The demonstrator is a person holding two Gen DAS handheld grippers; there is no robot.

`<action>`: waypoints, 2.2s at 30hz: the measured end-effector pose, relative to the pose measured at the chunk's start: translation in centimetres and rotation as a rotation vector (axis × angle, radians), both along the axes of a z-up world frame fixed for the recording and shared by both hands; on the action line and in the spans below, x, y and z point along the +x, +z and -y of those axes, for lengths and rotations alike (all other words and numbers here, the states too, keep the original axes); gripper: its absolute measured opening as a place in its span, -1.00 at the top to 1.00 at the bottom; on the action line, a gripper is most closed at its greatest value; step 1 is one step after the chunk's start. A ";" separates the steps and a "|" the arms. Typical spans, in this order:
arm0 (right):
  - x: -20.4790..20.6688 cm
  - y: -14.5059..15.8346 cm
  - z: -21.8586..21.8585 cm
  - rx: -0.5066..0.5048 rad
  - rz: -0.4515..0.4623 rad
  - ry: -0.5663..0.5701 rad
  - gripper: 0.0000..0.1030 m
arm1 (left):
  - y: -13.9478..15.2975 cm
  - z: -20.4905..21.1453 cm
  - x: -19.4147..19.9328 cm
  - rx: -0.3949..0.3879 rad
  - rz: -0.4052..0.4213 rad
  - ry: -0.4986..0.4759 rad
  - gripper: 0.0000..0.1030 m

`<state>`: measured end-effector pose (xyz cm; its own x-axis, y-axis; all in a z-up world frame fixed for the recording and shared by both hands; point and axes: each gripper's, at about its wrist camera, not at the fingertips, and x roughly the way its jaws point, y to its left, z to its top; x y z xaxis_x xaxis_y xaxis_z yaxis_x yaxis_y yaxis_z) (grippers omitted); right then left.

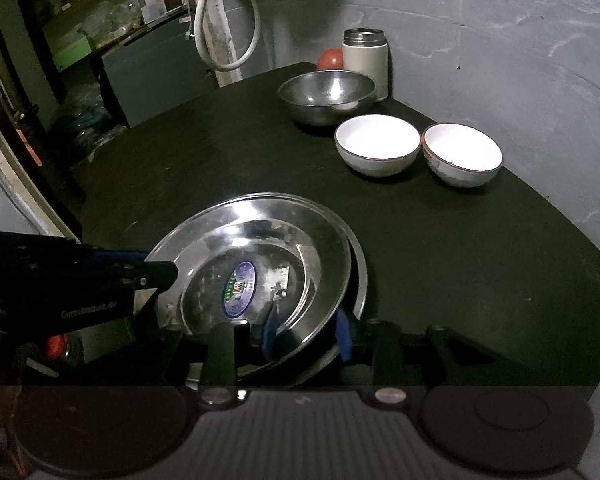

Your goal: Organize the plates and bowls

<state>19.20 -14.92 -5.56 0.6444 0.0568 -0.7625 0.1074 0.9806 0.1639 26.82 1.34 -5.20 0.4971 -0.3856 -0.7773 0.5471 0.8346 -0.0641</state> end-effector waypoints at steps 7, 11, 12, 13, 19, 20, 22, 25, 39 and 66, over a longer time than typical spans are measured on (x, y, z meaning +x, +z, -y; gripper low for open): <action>0.0 0.0 -0.2 -0.005 0.002 0.002 0.28 | -0.1 0.3 0.0 0.006 0.002 -0.002 0.49; -0.1 0.0 -0.3 -0.008 0.005 0.007 0.17 | -0.1 0.3 -0.1 -0.004 0.005 0.002 0.43; -0.2 0.0 -0.2 -0.008 0.006 0.007 0.07 | 0.0 0.3 -0.1 -0.007 0.006 0.002 0.40; -0.2 0.0 -0.2 -0.011 0.005 0.005 0.03 | 0.0 0.3 -0.2 -0.011 0.008 0.002 0.34; -0.5 0.2 0.3 -0.019 0.011 -0.004 -0.22 | 0.5 0.1 -0.3 -0.022 0.025 0.028 -0.08; -0.6 0.2 0.4 -0.020 0.011 -0.007 -0.28 | 0.6 0.0 -0.2 -0.027 0.027 0.035 -0.13; -0.7 0.2 0.8 -0.022 0.012 -0.012 -0.41 | 0.7 0.0 0.0 -0.033 0.033 0.058 -0.37; -0.9 0.3 1.4 -0.023 0.019 -0.026 -0.72 | 1.0 -0.3 0.4 -0.045 0.062 0.115 -0.75; 3.8 0.5 6.8 -0.005 0.094 -0.001 -0.99 | 3.4 0.6 7.0 -0.099 0.093 0.407 -0.98; 22.7 -1.7 13.8 0.056 0.203 0.127 -0.69 | 0.2 11.9 22.6 -0.068 -0.024 0.530 -0.97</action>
<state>41.92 -28.76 -7.24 0.7694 0.1853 -0.6113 -0.0566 0.9730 0.2238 49.42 -10.58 -4.96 0.6200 -0.1364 -0.7727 0.0492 0.9896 -0.1353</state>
